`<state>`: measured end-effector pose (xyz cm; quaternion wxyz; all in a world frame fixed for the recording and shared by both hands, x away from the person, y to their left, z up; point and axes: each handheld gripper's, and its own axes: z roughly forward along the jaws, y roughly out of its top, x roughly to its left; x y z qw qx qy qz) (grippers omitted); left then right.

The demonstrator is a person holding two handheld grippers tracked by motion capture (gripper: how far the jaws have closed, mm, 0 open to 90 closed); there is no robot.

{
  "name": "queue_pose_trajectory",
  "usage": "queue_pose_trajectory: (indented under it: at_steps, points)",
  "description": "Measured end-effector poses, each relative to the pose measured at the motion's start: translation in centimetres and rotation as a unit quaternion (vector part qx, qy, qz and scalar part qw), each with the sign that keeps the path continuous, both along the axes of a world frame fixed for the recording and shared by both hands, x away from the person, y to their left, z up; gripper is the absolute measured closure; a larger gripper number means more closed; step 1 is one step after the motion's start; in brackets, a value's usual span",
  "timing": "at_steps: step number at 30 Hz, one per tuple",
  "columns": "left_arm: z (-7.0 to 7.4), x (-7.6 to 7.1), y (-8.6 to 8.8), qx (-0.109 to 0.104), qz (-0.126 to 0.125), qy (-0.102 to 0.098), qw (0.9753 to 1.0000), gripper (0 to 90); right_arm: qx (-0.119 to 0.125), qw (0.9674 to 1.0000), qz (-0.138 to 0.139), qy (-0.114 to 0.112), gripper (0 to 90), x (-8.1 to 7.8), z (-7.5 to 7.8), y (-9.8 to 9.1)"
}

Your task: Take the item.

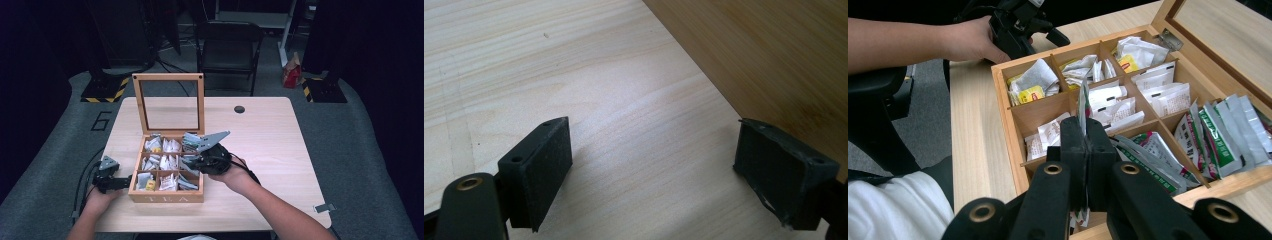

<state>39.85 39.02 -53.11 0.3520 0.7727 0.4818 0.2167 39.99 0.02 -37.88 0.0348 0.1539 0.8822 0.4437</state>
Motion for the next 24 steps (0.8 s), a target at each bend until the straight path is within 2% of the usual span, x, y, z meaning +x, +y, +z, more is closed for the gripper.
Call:
queue_pose_trajectory:
  at_steps: [15,24]
  points:
    - [0.0,0.0,0.0,0.0,-0.001,0.002,1.0,15.0,0.003,0.9999,-0.008,-0.013,89.4,0.3,1.6,-1.6]
    - [0.0,0.0,0.0,0.0,-0.001,0.001,1.0,15.0,0.009,0.9995,-0.026,-0.014,89.3,0.6,2.0,-3.0]
